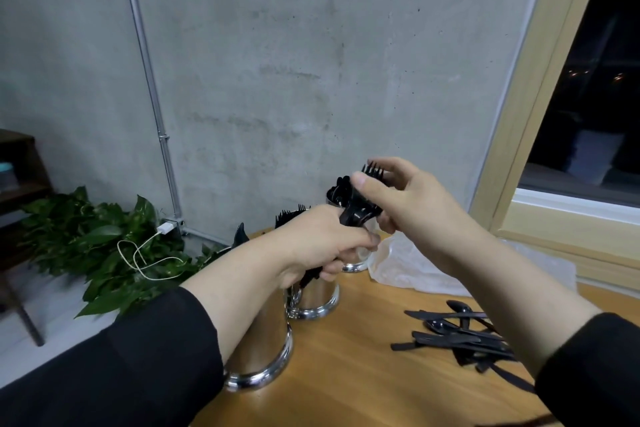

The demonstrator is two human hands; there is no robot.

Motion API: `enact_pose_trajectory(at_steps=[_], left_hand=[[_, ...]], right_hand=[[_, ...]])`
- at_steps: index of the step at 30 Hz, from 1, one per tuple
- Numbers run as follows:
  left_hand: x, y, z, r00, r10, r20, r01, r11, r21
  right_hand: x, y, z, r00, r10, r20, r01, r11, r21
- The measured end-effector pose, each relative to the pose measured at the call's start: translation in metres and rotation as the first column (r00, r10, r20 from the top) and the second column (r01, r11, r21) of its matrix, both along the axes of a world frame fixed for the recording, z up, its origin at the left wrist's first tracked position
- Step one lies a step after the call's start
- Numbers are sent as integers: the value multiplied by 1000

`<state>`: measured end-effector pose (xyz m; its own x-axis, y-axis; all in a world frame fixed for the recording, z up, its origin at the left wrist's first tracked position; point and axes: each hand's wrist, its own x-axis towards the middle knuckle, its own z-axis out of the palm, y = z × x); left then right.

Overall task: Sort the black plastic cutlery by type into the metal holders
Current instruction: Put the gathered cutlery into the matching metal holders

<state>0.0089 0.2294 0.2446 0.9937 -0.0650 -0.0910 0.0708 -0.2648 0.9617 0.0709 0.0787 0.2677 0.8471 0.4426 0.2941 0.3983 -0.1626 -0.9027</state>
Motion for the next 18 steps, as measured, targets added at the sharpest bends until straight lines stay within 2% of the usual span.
enact_pose_trajectory(at_steps=[4, 7, 12, 16, 18], left_hand=[[-8, -6, 3, 1000, -4, 11, 3, 997, 71], [-10, -3, 1, 996, -7, 89, -2, 995, 96], [-9, 16, -1, 960, 61, 272, -120, 971, 207], [-3, 40, 6, 940, 40, 338, -156, 934, 321], [4, 58, 9, 913, 127, 388, -252, 923, 291]], right_hand=[[-6, 2, 1, 999, 15, -32, -16, 999, -38], [-6, 5, 0, 1000, 23, -6, -23, 999, -25], [1, 13, 3, 985, -49, 163, 57, 998, -40], [14, 31, 11, 941, -118, 316, 142, 988, -54], [26, 38, 19, 895, -163, 416, 215, 973, -81]])
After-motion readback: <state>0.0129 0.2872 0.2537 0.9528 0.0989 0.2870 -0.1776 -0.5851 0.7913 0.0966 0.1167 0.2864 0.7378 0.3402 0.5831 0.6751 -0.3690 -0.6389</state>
